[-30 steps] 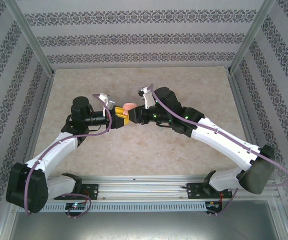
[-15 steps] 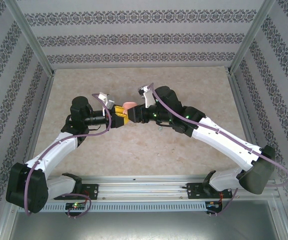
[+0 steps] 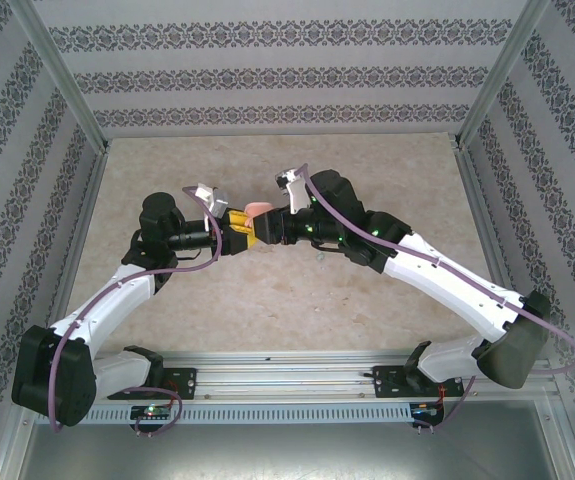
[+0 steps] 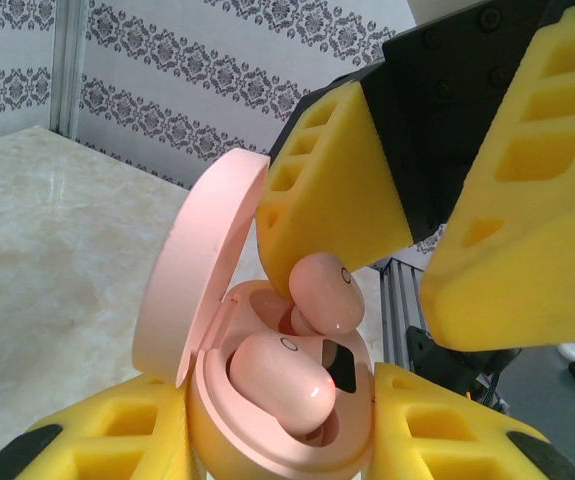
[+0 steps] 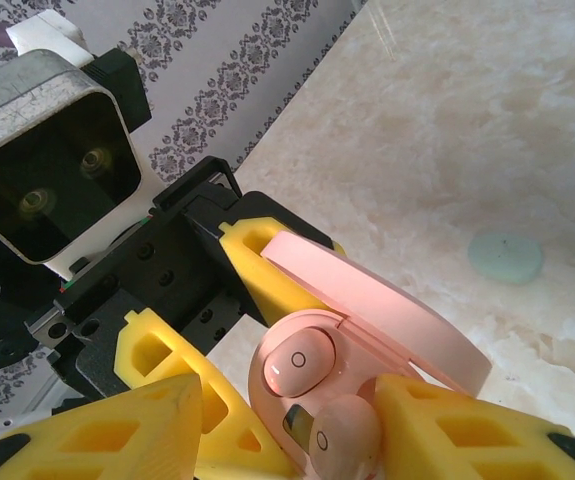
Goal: Insert the wireless bluetooth earbuds into the charging case
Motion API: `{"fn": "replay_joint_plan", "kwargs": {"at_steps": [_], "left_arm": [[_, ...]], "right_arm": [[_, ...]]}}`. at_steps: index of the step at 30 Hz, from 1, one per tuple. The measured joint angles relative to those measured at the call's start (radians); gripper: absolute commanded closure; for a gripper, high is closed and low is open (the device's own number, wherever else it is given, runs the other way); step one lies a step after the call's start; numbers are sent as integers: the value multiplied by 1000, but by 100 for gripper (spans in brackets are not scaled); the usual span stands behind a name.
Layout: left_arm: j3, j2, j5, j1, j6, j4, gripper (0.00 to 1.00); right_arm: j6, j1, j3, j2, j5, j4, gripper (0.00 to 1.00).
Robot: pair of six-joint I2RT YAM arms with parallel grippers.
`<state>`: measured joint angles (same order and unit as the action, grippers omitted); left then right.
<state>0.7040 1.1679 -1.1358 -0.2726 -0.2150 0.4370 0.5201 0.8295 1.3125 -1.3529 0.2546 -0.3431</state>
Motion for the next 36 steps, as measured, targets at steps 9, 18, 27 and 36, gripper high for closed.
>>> {"fn": "replay_joint_plan", "kwargs": {"at_steps": [9, 18, 27, 36], "left_arm": [[0, 0, -13, 0, -7, 19, 82], [0, 0, -16, 0, -22, 21, 82], [0, 0, -23, 0, -30, 23, 82], [0, 0, -24, 0, -33, 24, 82]], "right_arm": [[0, 0, 29, 0, 0, -38, 51], [0, 0, 35, 0, -4, -50, 47], [0, 0, 49, 0, -4, -66, 47], [0, 0, 52, 2, -8, -75, 47]]}}
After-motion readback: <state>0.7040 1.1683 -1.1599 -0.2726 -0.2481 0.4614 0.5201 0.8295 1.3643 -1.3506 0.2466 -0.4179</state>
